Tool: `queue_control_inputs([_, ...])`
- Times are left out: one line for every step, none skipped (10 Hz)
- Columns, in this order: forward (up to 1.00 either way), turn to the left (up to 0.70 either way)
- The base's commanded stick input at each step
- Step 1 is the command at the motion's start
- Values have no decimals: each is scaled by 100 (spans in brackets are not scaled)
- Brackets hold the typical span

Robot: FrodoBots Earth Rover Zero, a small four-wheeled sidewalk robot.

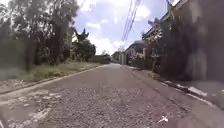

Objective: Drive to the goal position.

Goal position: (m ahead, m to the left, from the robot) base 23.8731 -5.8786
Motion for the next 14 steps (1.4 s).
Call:
queue_control_inputs([70,0])
queue_control_inputs([70,0])
queue_control_inputs([70,0])
queue_control_inputs([70,0])
queue_control_inputs([70,9])
queue_control_inputs([70,20])
queue_control_inputs([70,22])
queue_control_inputs([70,9])
queue_control_inputs([70,0])
queue_control_inputs([70,0])
queue_control_inputs([70,0])
queue_control_inputs([70,0])
queue_control_inputs([70,0])
queue_control_inputs([70,0])
